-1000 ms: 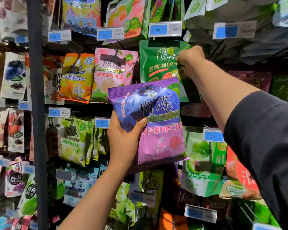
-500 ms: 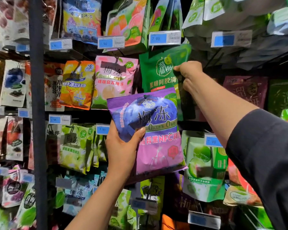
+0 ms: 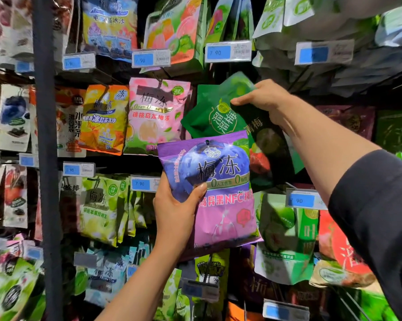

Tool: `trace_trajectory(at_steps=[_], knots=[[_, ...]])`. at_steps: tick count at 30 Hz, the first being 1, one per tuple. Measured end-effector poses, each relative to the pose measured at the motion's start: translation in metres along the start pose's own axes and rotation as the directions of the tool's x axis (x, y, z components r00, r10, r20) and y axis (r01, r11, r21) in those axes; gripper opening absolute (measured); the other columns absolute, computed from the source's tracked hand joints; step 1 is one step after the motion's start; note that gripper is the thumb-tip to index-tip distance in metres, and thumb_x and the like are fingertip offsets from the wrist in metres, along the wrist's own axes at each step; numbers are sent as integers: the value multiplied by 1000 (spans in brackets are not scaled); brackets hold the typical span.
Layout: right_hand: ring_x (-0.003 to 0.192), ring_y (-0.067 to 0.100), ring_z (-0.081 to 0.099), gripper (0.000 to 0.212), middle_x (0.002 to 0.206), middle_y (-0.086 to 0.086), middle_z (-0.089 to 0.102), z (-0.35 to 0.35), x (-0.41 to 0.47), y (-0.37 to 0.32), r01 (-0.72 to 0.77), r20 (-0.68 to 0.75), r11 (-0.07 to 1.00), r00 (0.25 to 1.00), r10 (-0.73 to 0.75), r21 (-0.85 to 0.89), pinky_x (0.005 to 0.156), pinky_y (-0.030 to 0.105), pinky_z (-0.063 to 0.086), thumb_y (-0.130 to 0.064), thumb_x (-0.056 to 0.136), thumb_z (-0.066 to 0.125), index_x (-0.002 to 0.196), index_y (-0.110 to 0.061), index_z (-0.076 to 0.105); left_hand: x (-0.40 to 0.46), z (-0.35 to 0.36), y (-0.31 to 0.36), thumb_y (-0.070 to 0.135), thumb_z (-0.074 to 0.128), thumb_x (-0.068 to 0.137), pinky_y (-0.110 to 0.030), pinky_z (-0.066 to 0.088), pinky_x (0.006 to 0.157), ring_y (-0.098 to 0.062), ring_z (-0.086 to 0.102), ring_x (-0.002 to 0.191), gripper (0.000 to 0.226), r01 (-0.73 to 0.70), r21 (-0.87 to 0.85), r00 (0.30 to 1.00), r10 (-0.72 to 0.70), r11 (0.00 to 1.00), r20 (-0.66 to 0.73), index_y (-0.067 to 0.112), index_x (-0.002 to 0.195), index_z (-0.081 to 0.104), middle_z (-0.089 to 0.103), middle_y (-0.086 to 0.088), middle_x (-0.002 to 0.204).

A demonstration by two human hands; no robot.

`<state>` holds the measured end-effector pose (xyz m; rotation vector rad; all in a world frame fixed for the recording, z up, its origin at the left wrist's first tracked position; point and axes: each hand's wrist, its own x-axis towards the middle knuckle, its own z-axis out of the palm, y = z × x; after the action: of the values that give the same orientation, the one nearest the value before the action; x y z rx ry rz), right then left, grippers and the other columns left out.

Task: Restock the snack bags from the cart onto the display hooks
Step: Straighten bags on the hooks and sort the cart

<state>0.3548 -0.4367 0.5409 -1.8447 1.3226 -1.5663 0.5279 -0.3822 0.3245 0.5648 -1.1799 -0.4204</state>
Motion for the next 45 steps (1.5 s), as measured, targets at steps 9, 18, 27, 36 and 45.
trace_trajectory(at_steps=[9,18,27,36,45], knots=[[65,26,70,19,75,14,71,6,17,-6,66,-247,955,969,8,289,63,41,60,11,68,74,83,1,68,7,14,1,19,81,74,-31,49,98,-7,60,114,63,-19,-38,999,21,999,50,18,130,52,65,8,121],[52,6,46,34,64,-1,50,31,21,-15,56,-432,922,893,125,382,29,14,30,-3,76,76,61,-9,46,13,20,-2,18,79,73,-41,51,97,-10,63,112,59,-36,-68,998,39,997,40,22,127,54,67,10,117],[65,18,57,27,67,3,53,30,39,8,43,-502,934,852,151,354,50,24,46,-5,71,78,66,-6,52,16,21,-9,23,82,72,-31,52,93,-6,63,110,58,-46,-43,998,48,998,34,30,123,55,68,15,115],[120,30,55,45,132,14,57,30,58,31,-144,-542,990,833,115,-11,98,35,44,-12,85,63,127,-2,51,15,14,-22,19,79,72,-26,51,91,-7,63,110,59,-13,-44,1000,14,999,20,25,124,55,68,13,115],[66,18,63,26,76,8,68,43,-39,92,48,-207,967,978,5,251,60,28,52,-36,84,70,78,-11,64,-11,-10,-43,10,77,71,-33,52,93,-17,65,109,60,122,-85,991,-117,989,59,11,126,55,69,-3,117]])
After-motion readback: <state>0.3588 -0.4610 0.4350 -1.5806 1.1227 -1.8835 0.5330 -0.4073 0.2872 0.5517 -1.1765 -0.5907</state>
